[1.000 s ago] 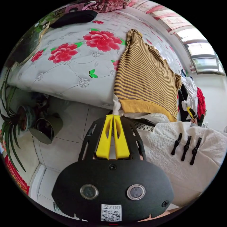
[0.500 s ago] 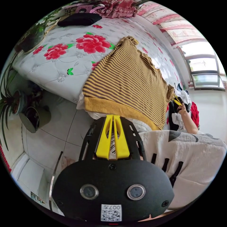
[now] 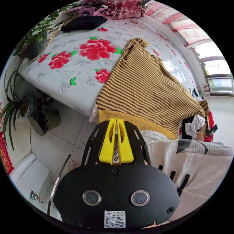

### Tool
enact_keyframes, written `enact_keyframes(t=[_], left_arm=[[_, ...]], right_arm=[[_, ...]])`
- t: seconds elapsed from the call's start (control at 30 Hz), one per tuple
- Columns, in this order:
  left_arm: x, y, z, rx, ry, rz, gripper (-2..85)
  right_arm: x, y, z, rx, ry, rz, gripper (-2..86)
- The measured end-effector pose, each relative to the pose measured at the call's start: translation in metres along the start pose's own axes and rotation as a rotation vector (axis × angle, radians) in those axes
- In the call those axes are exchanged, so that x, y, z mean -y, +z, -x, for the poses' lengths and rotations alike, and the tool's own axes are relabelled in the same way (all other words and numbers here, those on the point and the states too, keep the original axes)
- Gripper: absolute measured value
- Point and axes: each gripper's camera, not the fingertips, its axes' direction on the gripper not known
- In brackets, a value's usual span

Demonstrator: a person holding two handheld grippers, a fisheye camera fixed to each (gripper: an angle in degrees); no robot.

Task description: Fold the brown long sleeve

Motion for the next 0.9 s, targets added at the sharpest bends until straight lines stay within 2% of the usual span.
enact_keyframes(t=[0.07,0.13,0.2,0.23,0.4,0.67,0.8,0.9], left_arm=[[0.030,0.004,0.004,-0.019,0.026,-0.012,-0.7],[0.057,0.004,0.008,-0.047,0.049,-0.032,-0.3],[0.087,0.003,0.010,-0.065,0.072,-0.064,0.6],[0.109,0.003,0.012,-0.082,0.091,-0.079,1.3],[0.210,0.005,0.002,-0.071,0.229,-0.114,5.6],[0.372,0.045,-0.038,-0.038,0.326,-0.066,8.5],[0.409,0.080,-0.044,-0.001,0.321,0.016,8.8],[0.405,0.085,-0.047,0.033,0.401,-0.043,7.3]], right_arm=[[-0.013,0.026,0.000,0.007,0.054,0.252,1.0],[-0.028,0.013,-0.004,0.015,0.129,0.230,1.0],[-0.042,-0.025,-0.003,-0.007,0.201,0.086,0.7],[-0.044,-0.032,0.000,0.000,0.207,0.073,0.6],[-0.052,-0.060,0.070,0.263,0.023,0.165,0.1],[-0.058,-0.074,0.185,0.461,-0.226,0.350,0.1],[-0.068,-0.060,0.231,0.540,-0.304,0.542,0.1],[-0.070,-0.055,0.252,0.535,-0.333,0.604,0.1]])
